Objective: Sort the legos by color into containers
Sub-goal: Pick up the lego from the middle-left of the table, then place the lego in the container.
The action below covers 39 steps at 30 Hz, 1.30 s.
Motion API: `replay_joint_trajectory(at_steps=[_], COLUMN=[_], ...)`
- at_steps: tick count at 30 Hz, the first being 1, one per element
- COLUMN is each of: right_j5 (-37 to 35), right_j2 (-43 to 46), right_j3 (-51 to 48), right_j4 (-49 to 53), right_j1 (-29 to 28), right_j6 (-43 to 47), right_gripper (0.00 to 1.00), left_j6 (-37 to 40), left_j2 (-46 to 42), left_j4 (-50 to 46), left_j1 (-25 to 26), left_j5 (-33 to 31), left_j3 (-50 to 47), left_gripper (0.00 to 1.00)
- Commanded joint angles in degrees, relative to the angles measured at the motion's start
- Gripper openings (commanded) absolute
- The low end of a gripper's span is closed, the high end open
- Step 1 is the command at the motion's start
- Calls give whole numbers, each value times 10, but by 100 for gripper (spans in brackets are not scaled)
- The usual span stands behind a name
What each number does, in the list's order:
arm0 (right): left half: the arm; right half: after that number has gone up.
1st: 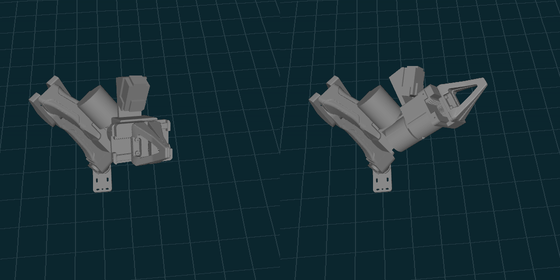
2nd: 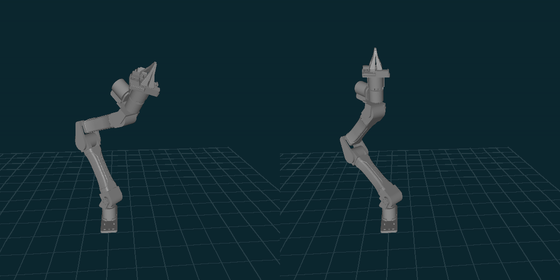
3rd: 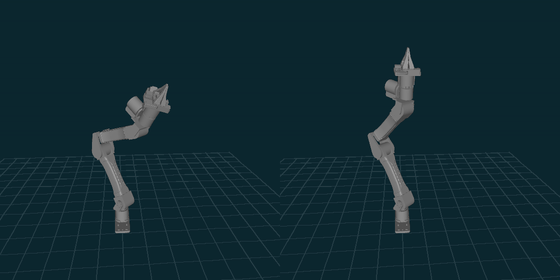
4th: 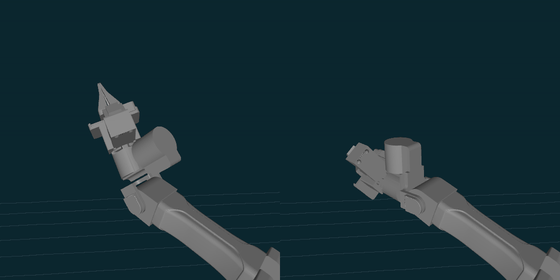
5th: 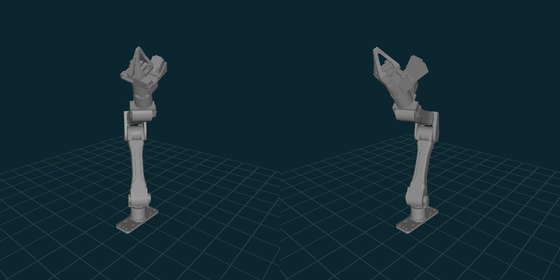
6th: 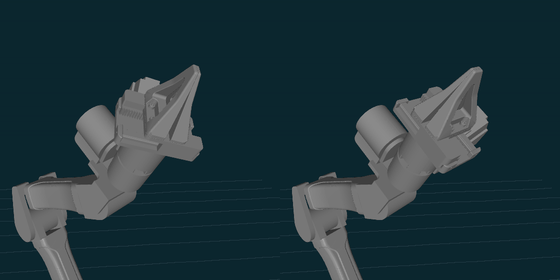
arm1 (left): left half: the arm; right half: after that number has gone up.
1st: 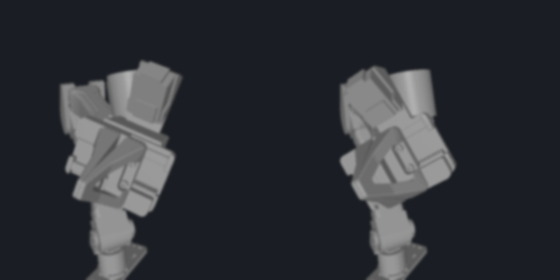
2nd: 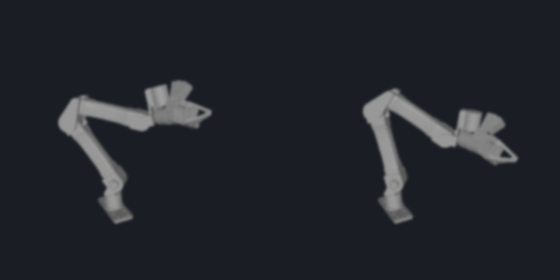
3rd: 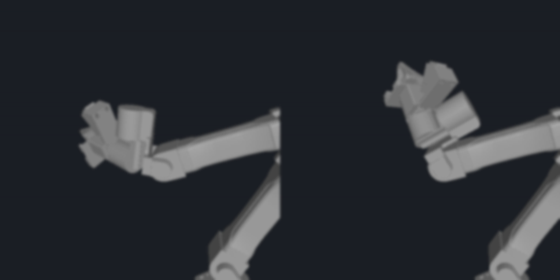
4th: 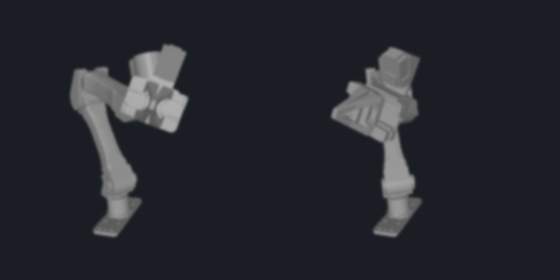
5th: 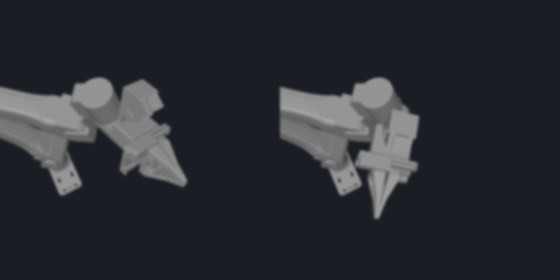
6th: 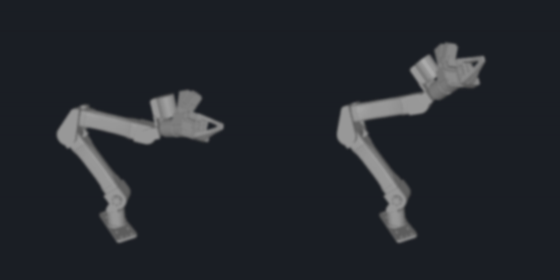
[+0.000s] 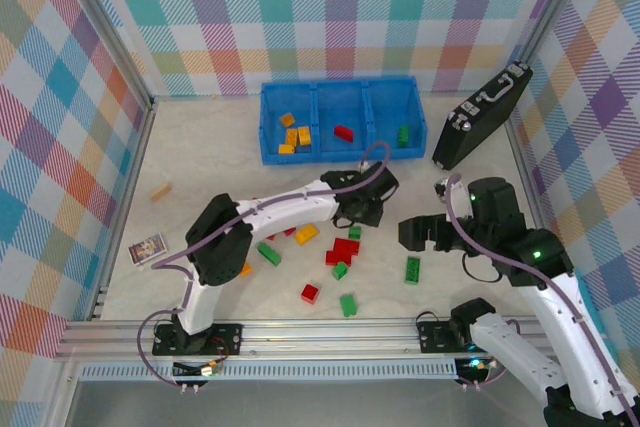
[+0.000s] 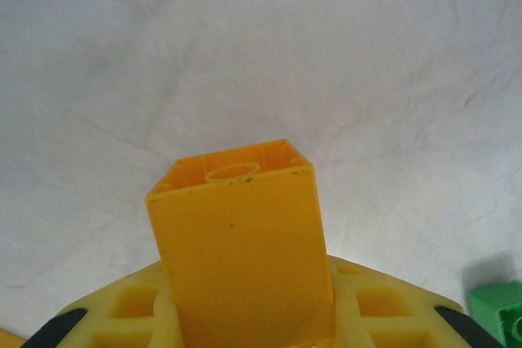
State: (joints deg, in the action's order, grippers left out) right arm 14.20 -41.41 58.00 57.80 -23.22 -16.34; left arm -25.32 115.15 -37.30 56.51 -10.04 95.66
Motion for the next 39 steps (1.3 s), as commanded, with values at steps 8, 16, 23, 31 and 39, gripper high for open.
replay_joint_trajectory(at_steps=[8,16,23,31,39], right_j5=[31,11,6,-17,-21], right_j2=[-28,-52,-91,-99,-102], right_j3=[-3,-11,11,32,17], right_j4=[-44,-67,-65,-61,-78], right_j1=[-2,-2,-2,-2,-2], right_j6=[-19,-21,-1,9,16], right_gripper=[99,99,99,99,99], left_j6=[117,182,197,189,185], left_j2=[-65,-92,-14,66,114], left_j4=[-9,58,77,117,104], left_j1=[-96,-213,-262,-308,-319], left_j5=[-89,-113,-109,-82,-72], left_j3=[33,41,95,105,125], left_gripper=[19,19,20,21,31])
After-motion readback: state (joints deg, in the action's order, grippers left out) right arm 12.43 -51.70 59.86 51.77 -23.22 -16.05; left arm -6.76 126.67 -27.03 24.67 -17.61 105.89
